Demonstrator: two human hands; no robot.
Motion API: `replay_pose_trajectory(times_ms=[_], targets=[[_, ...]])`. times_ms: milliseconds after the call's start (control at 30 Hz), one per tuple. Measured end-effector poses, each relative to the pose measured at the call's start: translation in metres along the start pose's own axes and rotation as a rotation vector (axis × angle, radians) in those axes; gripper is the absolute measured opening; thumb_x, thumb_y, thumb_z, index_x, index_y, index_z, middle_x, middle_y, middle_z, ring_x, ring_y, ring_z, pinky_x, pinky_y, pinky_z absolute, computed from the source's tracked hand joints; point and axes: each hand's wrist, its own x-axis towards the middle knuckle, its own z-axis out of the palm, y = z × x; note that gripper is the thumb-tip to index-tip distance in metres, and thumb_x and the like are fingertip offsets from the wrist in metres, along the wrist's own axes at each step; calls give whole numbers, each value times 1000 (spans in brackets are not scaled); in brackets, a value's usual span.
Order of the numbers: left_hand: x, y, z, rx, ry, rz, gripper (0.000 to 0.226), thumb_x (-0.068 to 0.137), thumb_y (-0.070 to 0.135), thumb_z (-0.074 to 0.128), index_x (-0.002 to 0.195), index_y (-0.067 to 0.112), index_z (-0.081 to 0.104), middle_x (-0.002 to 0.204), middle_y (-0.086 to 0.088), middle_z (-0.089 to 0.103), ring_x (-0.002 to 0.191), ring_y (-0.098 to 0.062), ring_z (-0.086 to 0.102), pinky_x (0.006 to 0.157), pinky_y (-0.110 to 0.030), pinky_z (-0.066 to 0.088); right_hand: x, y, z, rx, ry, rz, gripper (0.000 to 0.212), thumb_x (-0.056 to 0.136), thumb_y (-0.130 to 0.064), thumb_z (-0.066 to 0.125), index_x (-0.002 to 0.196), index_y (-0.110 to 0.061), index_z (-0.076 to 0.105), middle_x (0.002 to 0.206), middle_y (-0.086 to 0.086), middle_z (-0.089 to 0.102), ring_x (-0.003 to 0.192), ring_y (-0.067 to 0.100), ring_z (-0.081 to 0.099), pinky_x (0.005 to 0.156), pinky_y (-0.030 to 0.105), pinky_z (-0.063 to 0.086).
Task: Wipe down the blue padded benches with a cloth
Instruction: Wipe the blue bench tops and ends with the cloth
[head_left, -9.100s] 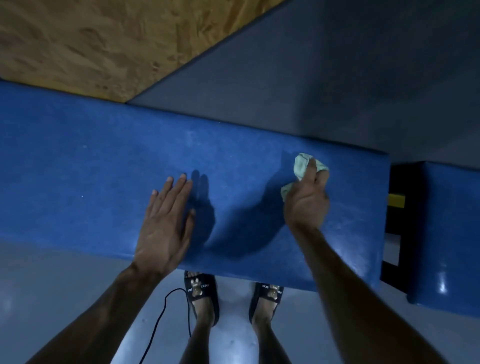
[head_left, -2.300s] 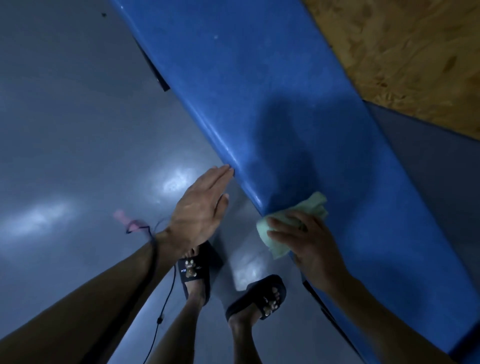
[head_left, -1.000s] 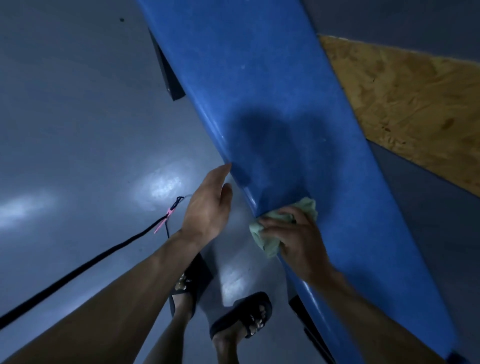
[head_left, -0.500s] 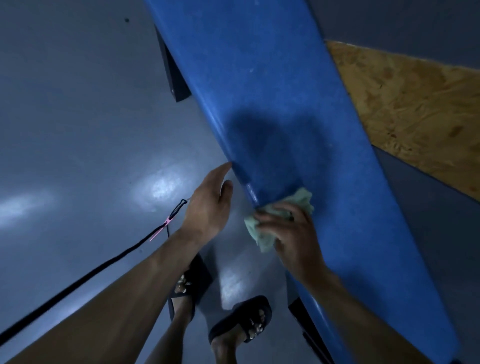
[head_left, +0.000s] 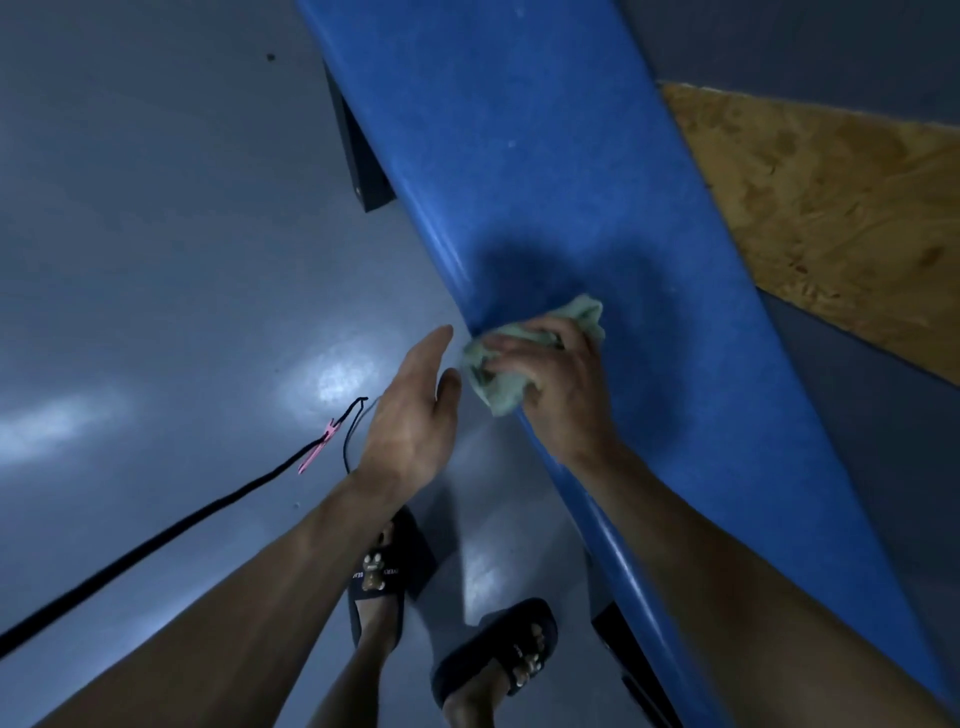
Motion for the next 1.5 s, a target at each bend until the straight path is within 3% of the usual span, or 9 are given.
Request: replay_pose_trajectory(times_ms=[200, 300, 467, 567, 700, 967, 1100, 1367, 1500], targets=[[-13, 12, 17, 32, -47, 41, 48, 104, 21, 39, 151, 30, 34, 154, 14, 39, 138, -8, 40, 115, -26, 31, -118, 22, -17, 3, -108, 77, 50, 62, 8, 69, 95, -29, 77, 118, -20, 68, 112, 20, 57, 93, 44, 48], [-20, 15, 26, 58, -74, 63, 48, 105, 22, 38, 152, 31, 32, 155, 17, 36, 139, -6, 38, 115, -26, 30, -94, 22, -18, 13, -173, 101, 46, 65, -4, 59, 98, -30, 76, 113, -9, 69, 111, 20, 56, 91, 42, 50], [-33, 17, 43, 73, -10, 155, 44, 103, 18, 40, 147, 24, 40, 148, 13, 43, 134, -6, 40, 113, -24, 30, -13, 11, -16, 125, -22, 35, 20, 66, -21, 62, 80, -25, 77, 85, -4, 69, 92, 23, 63, 82, 37, 51], [-44, 20, 57, 101, 13, 178, 48, 99, 24, 37, 147, 20, 41, 153, 4, 41, 140, -10, 36, 117, -22, 25, -38, 22, -11, 154, 17, 30, 28, 73, -28, 56, 88, -24, 79, 103, -7, 74, 106, 25, 62, 92, 42, 50], [-59, 25, 82, 179, 9, 190, 52, 99, 30, 34, 149, 20, 39, 156, 6, 36, 143, -8, 32, 114, -7, 15, -120, 57, -19, 181, 49, 40, 33, 75, -7, 64, 98, -24, 79, 120, -15, 68, 110, 18, 58, 100, 39, 45], [-82, 31, 129, 214, 46, 195, 56, 102, 35, 36, 153, 12, 32, 163, 2, 24, 150, -7, 19, 117, -10, 11, -289, 108, -73, 204, -112, 199, 39, 78, -7, 58, 99, -33, 78, 123, -21, 66, 113, 13, 57, 97, 36, 48], [-85, 33, 140, 231, 62, 176, 59, 102, 36, 34, 154, 10, 30, 164, -1, 21, 151, -9, 16, 115, -5, 5, -325, 125, -81, 196, -166, 272, 56, 62, 6, 61, 97, -35, 77, 122, -25, 65, 114, 12, 58, 92, 38, 51], [-86, 39, 138, 173, 109, 141, 60, 101, 38, 33, 154, 12, 30, 163, 0, 23, 150, -10, 19, 121, -22, 15, -177, 96, -59, 254, -57, 90, 47, 60, -5, 47, 88, -24, 79, 110, -11, 73, 99, 16, 59, 93, 24, 45], [-83, 36, 129, 153, 163, 128, 57, 100, 35, 35, 151, 11, 35, 158, -1, 33, 146, -12, 29, 113, -8, 15, -75, 86, -40, 274, 3, 20, 39, 65, -9, 50, 86, -22, 80, 106, -8, 75, 101, 14, 56, 94, 32, 47]])
